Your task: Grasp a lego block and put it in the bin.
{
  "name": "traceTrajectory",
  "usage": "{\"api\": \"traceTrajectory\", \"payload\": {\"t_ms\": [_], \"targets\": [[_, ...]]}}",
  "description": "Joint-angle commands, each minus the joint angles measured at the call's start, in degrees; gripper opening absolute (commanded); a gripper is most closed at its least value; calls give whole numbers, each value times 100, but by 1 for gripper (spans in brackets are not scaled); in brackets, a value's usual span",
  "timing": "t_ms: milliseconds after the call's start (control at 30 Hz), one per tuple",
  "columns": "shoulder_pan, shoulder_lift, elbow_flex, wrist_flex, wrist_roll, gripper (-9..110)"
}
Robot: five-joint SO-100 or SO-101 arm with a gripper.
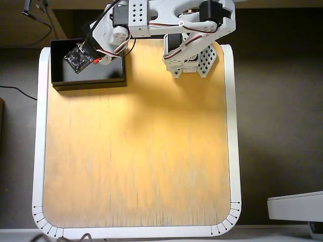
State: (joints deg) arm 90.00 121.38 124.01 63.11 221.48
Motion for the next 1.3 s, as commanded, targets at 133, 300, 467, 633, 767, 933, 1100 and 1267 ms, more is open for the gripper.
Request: {"api": "traceTrajectory", "payload": {"t_ms": [133, 300, 467, 633, 767, 933, 1100, 1267], "targets": [[105, -18, -896, -176, 229, 7], [141, -18, -896, -272, 475, 15], [185, 0, -905, -316, 642, 19], [141, 281, -914, -360, 606, 19], [-483, 800, -932, -396, -114, 19], [-1441, 1380, -1081, -396, -1081, 19], [-2558, 1898, -1116, -396, -1881, 19], [-3911, 2399, -1116, -396, -2487, 19]]}}
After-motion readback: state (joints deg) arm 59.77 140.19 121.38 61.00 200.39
